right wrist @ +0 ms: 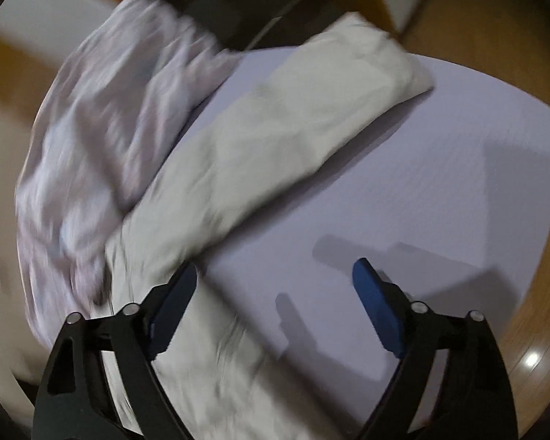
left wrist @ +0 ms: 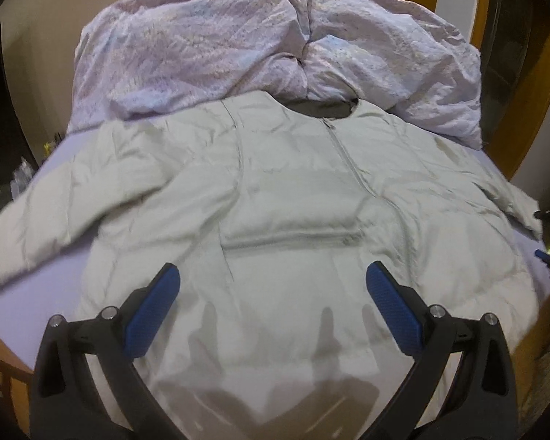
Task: Fold large clothes
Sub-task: 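Grasp the jacket sleeve cuff with the right gripper, then fold the held sleeve across the jacket back and open the right gripper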
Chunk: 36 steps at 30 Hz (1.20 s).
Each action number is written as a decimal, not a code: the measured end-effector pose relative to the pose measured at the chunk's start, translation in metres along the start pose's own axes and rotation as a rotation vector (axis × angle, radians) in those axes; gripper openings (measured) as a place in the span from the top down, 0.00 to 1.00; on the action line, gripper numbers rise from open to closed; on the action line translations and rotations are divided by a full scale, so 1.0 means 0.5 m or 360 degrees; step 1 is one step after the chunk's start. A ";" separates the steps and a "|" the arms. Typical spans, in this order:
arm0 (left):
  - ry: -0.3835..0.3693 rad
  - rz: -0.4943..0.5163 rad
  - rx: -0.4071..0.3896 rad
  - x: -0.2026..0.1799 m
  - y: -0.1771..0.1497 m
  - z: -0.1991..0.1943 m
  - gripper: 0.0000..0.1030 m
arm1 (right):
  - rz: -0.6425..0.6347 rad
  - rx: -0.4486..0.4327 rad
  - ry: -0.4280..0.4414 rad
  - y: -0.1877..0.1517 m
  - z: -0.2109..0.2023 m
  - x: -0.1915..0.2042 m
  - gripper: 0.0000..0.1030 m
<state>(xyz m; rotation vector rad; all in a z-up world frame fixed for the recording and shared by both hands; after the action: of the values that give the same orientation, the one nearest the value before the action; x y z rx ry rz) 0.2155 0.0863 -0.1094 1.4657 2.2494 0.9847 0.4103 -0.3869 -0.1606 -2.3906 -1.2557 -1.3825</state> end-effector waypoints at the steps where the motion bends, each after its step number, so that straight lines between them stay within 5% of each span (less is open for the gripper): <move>1: 0.0023 0.0009 -0.0008 0.002 0.007 0.007 0.02 | 0.0045 -0.0015 0.0003 0.013 0.006 -0.008 0.17; 7: 0.0191 0.0073 -0.0048 0.014 0.040 0.049 0.02 | 0.0300 -0.0162 -0.0014 0.105 0.030 -0.080 0.25; 13: 0.0282 0.0083 -0.0040 0.029 0.052 0.081 0.02 | 0.0340 -0.0268 0.0029 0.141 0.041 -0.083 0.35; 21: 0.0291 0.0053 -0.0008 0.046 0.046 0.105 0.02 | 0.0301 -0.0323 -0.0050 0.172 0.063 -0.094 0.83; 28: 0.0282 0.0007 0.0005 0.067 0.046 0.115 0.02 | -0.0078 -0.0403 -0.0085 0.199 0.044 0.020 0.91; 36: 0.0283 -0.0033 -0.0019 0.086 0.049 0.110 0.02 | -0.0532 -0.0335 0.0083 0.158 0.067 0.265 0.91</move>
<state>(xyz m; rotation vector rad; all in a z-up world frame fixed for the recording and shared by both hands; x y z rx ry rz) 0.2443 0.1520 -0.1275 1.3971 2.3706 1.1613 0.5204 -0.3433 -0.0562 -2.3304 -1.6283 -1.7351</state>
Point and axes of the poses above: each gripper's, at about its wrist camera, not at the fingertips, and z roughly the way its jaws point, x to its left, y to its top, the point moved 10 cm from there along z, roughly the way its jaws point, and after that the axes turned 14 degrees about y, right-handed, at the moved point
